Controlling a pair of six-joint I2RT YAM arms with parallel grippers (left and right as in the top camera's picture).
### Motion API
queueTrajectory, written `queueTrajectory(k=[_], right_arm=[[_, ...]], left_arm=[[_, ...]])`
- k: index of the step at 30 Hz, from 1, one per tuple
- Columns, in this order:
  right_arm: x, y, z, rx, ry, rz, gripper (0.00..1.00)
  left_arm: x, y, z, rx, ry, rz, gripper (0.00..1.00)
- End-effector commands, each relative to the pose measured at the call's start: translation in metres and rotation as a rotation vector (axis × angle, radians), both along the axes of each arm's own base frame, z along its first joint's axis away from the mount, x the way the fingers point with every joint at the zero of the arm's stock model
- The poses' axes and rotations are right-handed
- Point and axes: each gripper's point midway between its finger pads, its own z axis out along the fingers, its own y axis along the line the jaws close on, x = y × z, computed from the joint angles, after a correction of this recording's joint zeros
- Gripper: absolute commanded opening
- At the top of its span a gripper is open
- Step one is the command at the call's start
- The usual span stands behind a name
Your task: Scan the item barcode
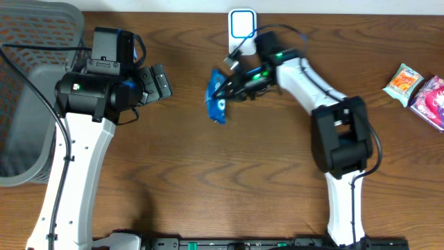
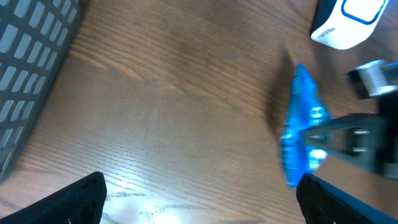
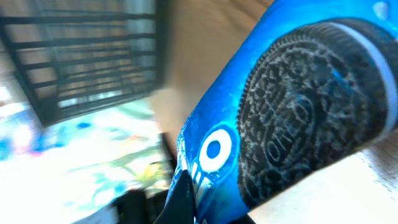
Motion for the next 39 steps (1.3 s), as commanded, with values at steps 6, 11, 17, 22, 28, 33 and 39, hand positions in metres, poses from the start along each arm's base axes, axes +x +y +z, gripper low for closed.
queueTrajectory(k=[6,11,17,22,28,33,39], right_arm=[[0.019,-0.054,0.069,0.369,-0.035,-0.018,0.01],[0.036,-0.081,0.055,0.292,-0.016,-0.107,0.01],[0.020,-0.130,-0.050,-0.391,0.108,-0.216,0.01],[0.003,-0.153,-0.067,-0.569,0.143,-0.189,0.01],[-0.016,-0.188,-0.084,-0.817,0.195,-0.177,0.39],[-0.023,-0.196,-0.086,-0.873,0.212,-0.164,0.45],[-0.004,-0.197,-0.089,-0.858,0.198,-0.256,0.48]], left_arm=[[0.000,0.004,0.002,0.019,-0.005,-0.003,0.98],[0.000,0.004,0.002,0.020,-0.005,-0.004,0.98],[0.000,0.004,0.002,0.020,-0.005,-0.004,0.98],[0.000,0.004,0.002,0.020,-0.005,-0.004,0.98],[0.000,0.004,0.002,0.019,-0.005,-0.003,0.98],[0.000,0.004,0.002,0.020,-0.005,-0.004,0.98],[0.000,0.004,0.002,0.020,-0.005,-0.004,0.98]])
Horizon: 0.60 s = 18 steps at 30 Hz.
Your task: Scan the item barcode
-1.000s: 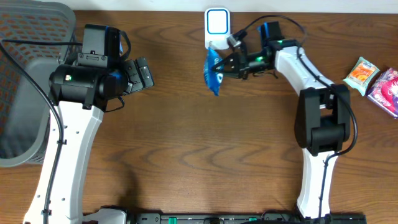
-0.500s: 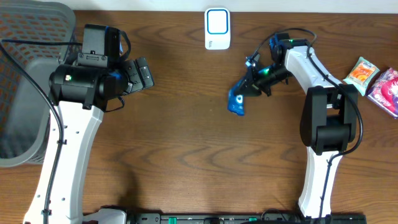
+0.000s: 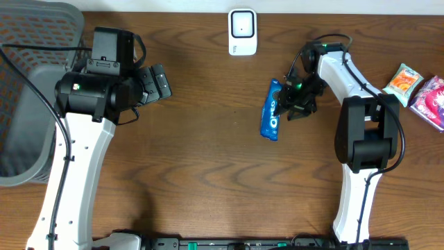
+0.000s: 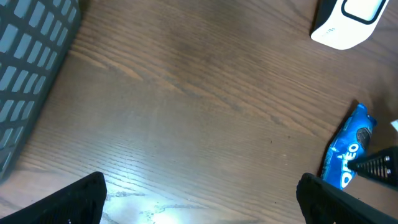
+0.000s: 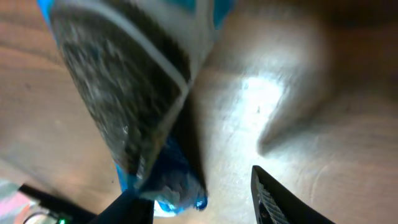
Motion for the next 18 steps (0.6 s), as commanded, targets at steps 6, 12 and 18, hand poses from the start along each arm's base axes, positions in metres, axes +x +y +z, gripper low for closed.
queueTrajectory(k=[6,12,18], right_arm=[[0.031,0.021,0.012,0.077,-0.129,-0.047,0.60],[0.041,0.034,0.003,0.005,-0.178,-0.044,0.55],[0.040,0.026,-0.010,-0.203,-0.200,-0.061,0.15]], left_arm=[[0.000,0.004,0.002,0.020,-0.005,-0.004,0.98],[0.000,0.004,0.002,0.019,-0.005,-0.003,0.98],[0.000,0.004,0.002,0.020,-0.005,-0.004,0.98]])
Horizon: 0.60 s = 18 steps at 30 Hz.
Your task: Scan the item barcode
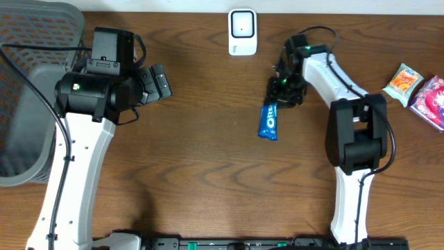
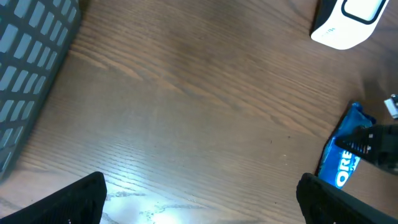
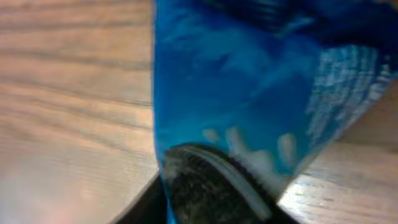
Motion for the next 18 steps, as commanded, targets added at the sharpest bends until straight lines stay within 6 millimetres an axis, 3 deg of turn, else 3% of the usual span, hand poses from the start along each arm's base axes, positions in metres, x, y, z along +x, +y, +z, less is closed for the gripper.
queueTrajectory(k=[1,5,8,14,18], right_arm=[[0.003,-0.001,0.000,-0.109,-0.038,-0.032,0.05],[0.014,0.019,0.007,-0.085,-0.103,-0.001,0.01],[0.036,0.034,0.027,-0.051,-0.192,0.009,0.01],[0.098,0.055,0.114,0.021,-0.456,-0.001,0.01],[0.129,0.065,0.158,0.074,-0.618,-0.014,0.01]], left_arm=[[0.000,0.004,0.002,0.020,-0.005,-0.004,0.98],[0.000,0.004,0.002,0.020,-0.005,-0.004,0.98],[0.000,0.004,0.002,0.019,-0.005,-0.003,0.98],[0.000,0.004,0.002,0.020,-0.005,-0.004,0.98],[0.000,0.004,0.002,0.019,-0.005,-0.003,0.98]])
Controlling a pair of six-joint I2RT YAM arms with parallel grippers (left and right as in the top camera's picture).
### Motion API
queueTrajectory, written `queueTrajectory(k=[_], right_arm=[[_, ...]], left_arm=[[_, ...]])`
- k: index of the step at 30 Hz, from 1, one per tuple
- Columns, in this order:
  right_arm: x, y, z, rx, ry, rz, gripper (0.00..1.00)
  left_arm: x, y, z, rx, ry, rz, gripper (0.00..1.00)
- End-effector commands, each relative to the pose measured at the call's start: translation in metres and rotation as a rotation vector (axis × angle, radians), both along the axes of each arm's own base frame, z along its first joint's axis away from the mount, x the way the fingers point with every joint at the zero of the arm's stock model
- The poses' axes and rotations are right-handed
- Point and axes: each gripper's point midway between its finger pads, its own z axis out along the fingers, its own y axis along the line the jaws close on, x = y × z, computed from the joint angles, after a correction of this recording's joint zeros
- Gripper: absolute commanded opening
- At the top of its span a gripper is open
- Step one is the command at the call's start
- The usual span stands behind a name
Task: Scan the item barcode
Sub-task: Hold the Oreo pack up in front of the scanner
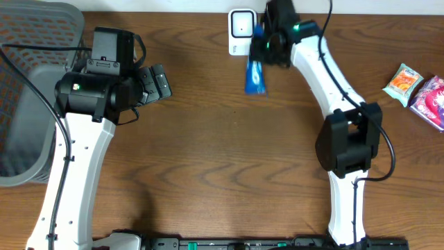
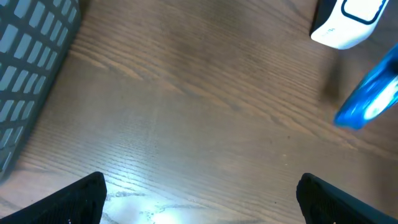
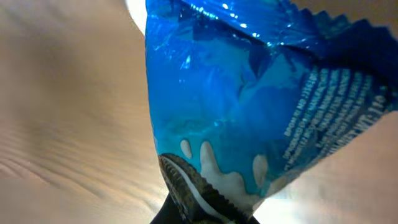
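A blue Oreo packet (image 1: pixel 255 75) hangs right beside the white barcode scanner (image 1: pixel 240 31) at the table's far edge, with my right gripper (image 1: pixel 267 43) shut on its upper end. The right wrist view is filled by the blue Oreo packet (image 3: pixel 249 106), its printed back showing. In the left wrist view the Oreo packet (image 2: pixel 372 94) shows blurred at the right, below the scanner (image 2: pixel 345 22). My left gripper (image 1: pixel 154 82) stands open over bare wood at the left, holding nothing.
A grey mesh basket (image 1: pixel 28 83) stands at the table's left edge. Two snack packets, orange-white (image 1: pixel 403 83) and pink (image 1: pixel 431 101), lie at the far right.
My right gripper has carried the Oreo packet from the middle-right of the table up and left, to just beside the scanner. The left arm has not moved.
My right gripper first held the packet left of and below the scanner. Then it held it further right, near the table's middle, then upright slightly higher. Now the packet hangs by the scanner's right side. My left gripper stayed open and still.
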Motion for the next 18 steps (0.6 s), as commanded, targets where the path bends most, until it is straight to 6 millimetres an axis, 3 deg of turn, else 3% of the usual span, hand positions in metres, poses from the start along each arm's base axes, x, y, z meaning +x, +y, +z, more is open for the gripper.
queueTrajectory(k=[1,7,11,18], right_arm=[[0.021,0.009,0.043,0.058,-0.127,-0.031,0.01],[0.053,0.025,0.061,0.215,-0.218,-0.144,0.01],[0.068,0.043,0.060,0.335,-0.233,-0.171,0.01],[0.075,0.059,0.020,0.489,-0.085,-0.279,0.01]], left_arm=[[0.000,0.004,0.002,0.020,-0.005,-0.004,0.98],[0.000,0.004,0.002,0.020,-0.005,-0.004,0.98],[0.000,0.004,0.002,0.020,-0.005,-0.004,0.98],[0.000,0.004,0.002,0.020,-0.005,-0.004,0.98]])
